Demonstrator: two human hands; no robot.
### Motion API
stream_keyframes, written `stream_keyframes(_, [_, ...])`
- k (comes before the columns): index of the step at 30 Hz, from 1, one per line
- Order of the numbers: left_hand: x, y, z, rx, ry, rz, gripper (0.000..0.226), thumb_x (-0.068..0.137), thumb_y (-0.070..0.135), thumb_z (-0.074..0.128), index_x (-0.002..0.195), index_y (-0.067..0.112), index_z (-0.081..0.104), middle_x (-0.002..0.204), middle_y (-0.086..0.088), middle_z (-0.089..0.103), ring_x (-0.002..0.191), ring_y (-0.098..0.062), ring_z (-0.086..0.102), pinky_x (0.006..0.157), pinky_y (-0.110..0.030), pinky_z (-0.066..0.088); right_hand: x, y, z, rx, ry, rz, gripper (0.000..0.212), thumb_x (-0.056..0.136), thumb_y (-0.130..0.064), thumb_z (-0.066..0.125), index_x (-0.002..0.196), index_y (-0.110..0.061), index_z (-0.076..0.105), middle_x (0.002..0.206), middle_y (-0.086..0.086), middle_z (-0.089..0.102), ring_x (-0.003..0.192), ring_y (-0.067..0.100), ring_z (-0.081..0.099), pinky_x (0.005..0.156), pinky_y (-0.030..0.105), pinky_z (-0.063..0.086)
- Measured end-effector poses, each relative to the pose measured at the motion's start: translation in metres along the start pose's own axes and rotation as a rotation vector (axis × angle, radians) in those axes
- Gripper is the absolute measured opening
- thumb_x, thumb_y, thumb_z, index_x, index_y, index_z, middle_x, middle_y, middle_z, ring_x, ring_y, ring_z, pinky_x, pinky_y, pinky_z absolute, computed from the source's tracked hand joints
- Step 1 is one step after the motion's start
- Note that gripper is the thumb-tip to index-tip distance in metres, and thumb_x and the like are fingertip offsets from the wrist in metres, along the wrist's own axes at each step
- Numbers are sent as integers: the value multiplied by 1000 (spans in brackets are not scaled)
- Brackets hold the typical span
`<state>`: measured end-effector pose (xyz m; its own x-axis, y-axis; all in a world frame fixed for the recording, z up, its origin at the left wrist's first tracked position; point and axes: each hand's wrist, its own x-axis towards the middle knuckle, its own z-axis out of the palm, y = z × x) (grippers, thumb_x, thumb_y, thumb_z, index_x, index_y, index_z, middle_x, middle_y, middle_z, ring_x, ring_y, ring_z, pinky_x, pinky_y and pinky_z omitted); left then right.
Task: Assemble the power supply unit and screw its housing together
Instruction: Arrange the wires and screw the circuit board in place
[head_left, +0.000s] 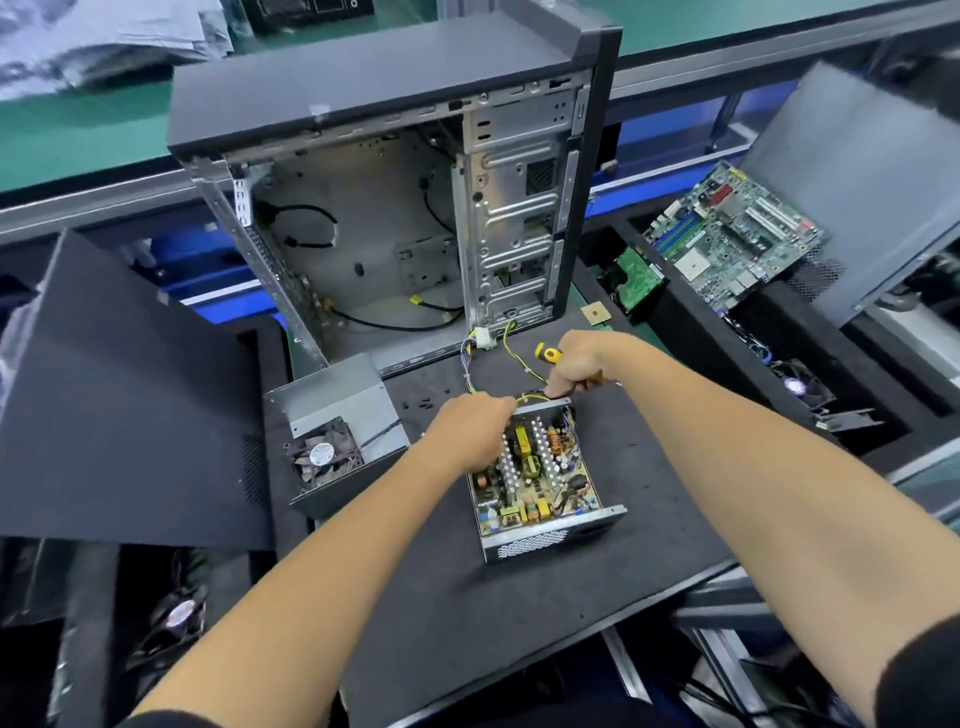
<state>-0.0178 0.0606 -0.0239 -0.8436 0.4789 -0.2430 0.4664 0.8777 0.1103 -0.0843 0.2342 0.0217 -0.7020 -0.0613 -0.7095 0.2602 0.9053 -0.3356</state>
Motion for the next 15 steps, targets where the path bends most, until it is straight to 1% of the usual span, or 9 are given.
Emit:
stream_keyframes(3, [5,1,-3,34,-59,61,4,97,12,41,95,11,45,92,-14,62,84,-33,60,61,-37,36,-1,1,-1,-91,-65,43,29,94,-28,60,80,-6,50,64,9,52,52,18,41,55,28,34])
stream_keyframes(5, [9,2,-4,47,-80,76,19,103,27,36,94,11,42,93,-15,63,86,-34,61,61,-37,36,1,2,2,-64,-95,61,29,97,-30,55,86,-4,49,71,12,56,53,19,45,60,29,38])
stream_keyframes(6, [10,3,-5,56,-82,76,23,104,30,35,97,11,45,94,-15,63,87,-34,61,61,-37,37,1,3,4,-41,-90,58,29,97,-29,55,85,-4,48,73,14,57,55,20,48,62,29,42])
stream_keyframes(8, [11,5,-5,57,-77,66,23,104,29,36,101,9,49,97,-15,64,89,-34,61,63,-38,40,3,5,6,3,-64,40,28,97,-25,56,80,-4,47,75,15,57,62,24,59,68,32,53])
stream_keyframes(9, [11,6,-5,47,-74,61,21,103,27,37,100,10,49,97,-15,64,89,-33,61,64,-38,41,4,7,7,43,-51,34,27,97,-22,57,80,-4,47,78,17,57,70,28,64,77,34,56])
stream_keyframes(10, [10,7,-6,37,-78,54,19,103,26,37,96,12,48,97,-14,65,88,-33,62,65,-38,42,3,8,7,90,-44,33,25,96,-20,57,82,-3,47,83,18,57,80,32,67,85,38,56])
stream_keyframes(12, [9,8,-7,29,-84,43,16,102,24,39,90,14,43,96,-14,64,87,-32,61,65,-38,43,3,11,8,157,-35,42,23,96,-19,58,86,-1,48,88,21,57,88,34,69,89,41,55])
stream_keyframes(13, [9,8,-7,27,-85,39,15,102,23,39,89,15,42,96,-14,64,86,-32,61,65,-38,42,3,13,8,169,-35,53,24,96,-19,57,87,1,48,87,21,59,83,32,70,87,41,56])
stream_keyframes(15, [9,9,-8,25,-89,33,15,101,20,39,88,14,42,96,-14,64,83,-31,58,65,-37,42,2,15,8,165,-37,81,29,97,-21,56,86,5,52,78,20,66,66,24,69,81,36,58])
